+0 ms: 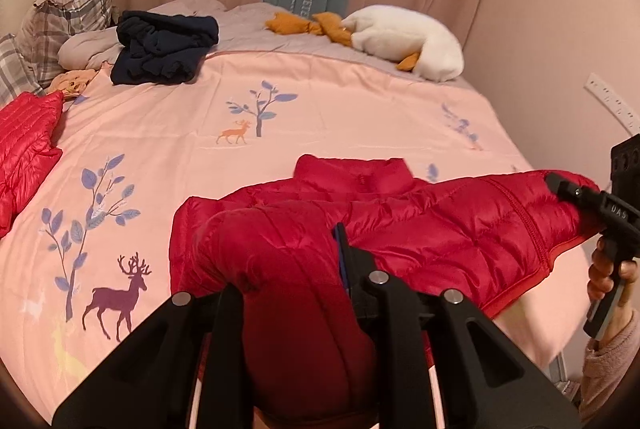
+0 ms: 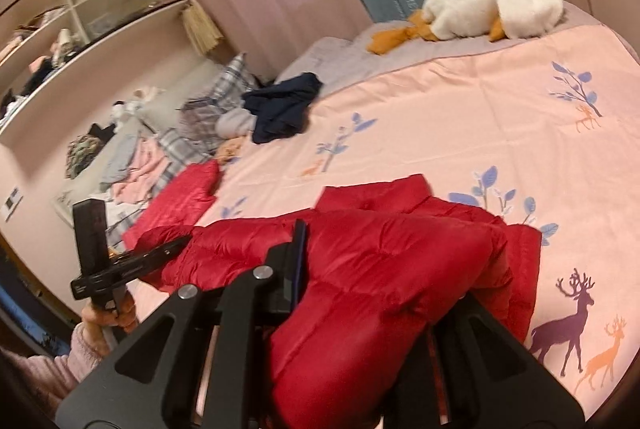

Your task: Fold large clothes

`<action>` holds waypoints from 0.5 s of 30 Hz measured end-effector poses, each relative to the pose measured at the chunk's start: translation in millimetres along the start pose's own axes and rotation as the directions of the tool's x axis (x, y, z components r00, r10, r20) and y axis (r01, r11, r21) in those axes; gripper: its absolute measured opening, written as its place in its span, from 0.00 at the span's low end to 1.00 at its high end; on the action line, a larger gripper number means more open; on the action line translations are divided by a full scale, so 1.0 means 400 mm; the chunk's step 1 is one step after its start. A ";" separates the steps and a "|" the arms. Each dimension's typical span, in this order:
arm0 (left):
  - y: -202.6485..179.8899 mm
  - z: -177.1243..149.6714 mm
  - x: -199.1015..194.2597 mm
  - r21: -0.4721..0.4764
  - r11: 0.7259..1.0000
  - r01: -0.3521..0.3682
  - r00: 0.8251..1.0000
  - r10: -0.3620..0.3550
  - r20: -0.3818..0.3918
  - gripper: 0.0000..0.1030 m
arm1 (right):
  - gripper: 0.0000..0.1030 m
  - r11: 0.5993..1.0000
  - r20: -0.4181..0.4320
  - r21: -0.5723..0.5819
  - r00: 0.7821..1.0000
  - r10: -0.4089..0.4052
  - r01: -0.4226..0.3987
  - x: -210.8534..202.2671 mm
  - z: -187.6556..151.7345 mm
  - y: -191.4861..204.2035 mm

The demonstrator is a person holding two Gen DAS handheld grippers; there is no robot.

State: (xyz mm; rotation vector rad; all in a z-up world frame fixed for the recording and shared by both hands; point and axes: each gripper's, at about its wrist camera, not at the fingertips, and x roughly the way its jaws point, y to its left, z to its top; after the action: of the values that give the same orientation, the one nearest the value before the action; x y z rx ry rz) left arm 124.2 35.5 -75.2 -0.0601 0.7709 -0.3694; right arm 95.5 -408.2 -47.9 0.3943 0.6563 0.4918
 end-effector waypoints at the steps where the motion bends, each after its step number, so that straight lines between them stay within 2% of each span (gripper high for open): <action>1: 0.002 0.005 0.014 0.000 1.000 -0.005 1.000 0.005 -0.008 0.17 | 0.15 1.000 -0.004 0.004 1.000 -0.006 0.006 0.009 0.005 -0.004; 15: 0.015 0.039 0.137 -0.021 0.998 -0.062 0.994 0.060 -0.094 0.18 | 0.16 0.996 -0.070 0.060 0.995 -0.065 0.069 0.153 0.041 -0.097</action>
State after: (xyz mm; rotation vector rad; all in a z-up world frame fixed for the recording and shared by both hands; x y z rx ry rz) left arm 172.9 20.8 -101.8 -0.0414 0.8680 -0.3064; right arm 160.1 -409.4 -84.4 0.4144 0.7498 0.4229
